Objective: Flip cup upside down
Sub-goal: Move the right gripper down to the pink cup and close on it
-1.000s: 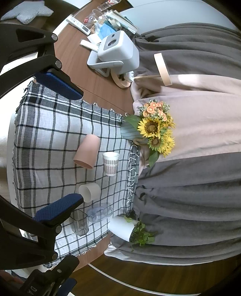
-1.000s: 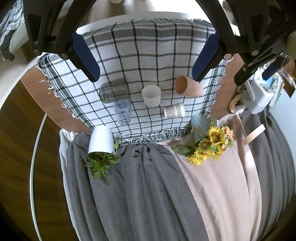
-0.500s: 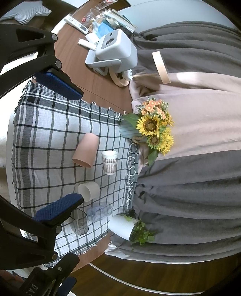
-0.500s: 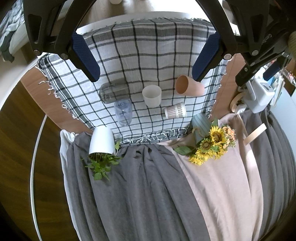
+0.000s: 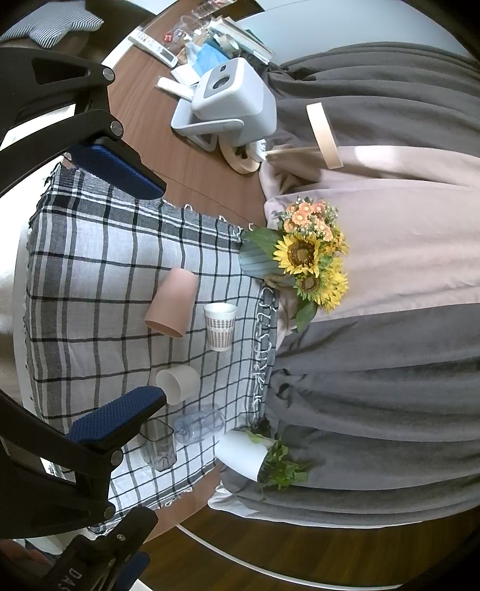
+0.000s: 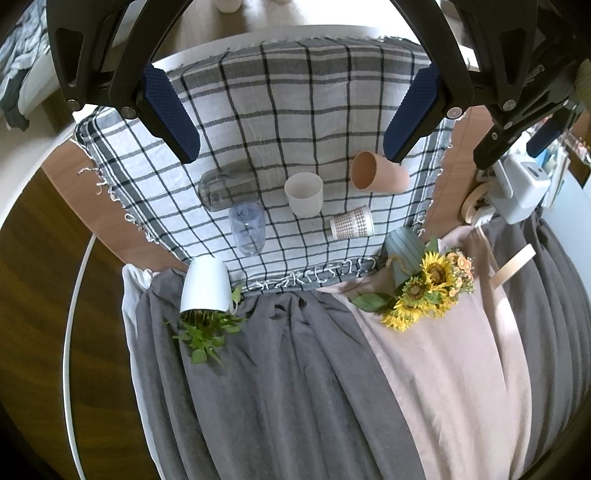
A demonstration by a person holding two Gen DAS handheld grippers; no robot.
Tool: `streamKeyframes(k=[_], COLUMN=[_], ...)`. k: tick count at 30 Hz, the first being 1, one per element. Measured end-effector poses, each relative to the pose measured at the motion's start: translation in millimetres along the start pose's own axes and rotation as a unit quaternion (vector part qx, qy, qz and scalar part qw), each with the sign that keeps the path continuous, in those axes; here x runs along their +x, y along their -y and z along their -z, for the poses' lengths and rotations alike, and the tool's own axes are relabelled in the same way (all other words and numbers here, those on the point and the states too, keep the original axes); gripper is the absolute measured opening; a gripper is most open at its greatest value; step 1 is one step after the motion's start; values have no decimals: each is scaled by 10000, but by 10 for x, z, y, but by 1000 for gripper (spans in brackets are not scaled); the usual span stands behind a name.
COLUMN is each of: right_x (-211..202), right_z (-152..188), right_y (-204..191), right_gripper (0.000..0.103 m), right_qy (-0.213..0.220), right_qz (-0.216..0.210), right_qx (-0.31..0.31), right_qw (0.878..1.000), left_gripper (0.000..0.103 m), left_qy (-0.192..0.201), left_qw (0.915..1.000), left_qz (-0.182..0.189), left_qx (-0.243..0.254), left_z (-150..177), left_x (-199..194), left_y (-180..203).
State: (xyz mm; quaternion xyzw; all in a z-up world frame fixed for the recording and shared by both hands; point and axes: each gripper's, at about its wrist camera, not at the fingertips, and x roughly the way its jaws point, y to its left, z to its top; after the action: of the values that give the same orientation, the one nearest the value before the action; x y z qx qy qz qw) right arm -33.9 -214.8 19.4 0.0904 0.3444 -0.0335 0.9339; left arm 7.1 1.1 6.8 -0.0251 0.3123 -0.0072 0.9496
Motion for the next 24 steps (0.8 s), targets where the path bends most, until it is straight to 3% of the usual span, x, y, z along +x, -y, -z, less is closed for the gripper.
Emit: streamKeyframes(k=[15,24], right_x=[119,546], right_z=[2,-155], right_y=[-136,-355], right_gripper=[100,100], right_qy=[-179,-596], right_qz=[-66,-305], right_qx=[-125,-793], right_qw=[9997,9946], left_gripper=[103,103], left_qy=[-131,-410], left_qw=[9997,9963], left_qz=[-120,-632], left_qx=[-147,-408], left_z=[129,156], left_x=[33,292], left_y=[-248,-284])
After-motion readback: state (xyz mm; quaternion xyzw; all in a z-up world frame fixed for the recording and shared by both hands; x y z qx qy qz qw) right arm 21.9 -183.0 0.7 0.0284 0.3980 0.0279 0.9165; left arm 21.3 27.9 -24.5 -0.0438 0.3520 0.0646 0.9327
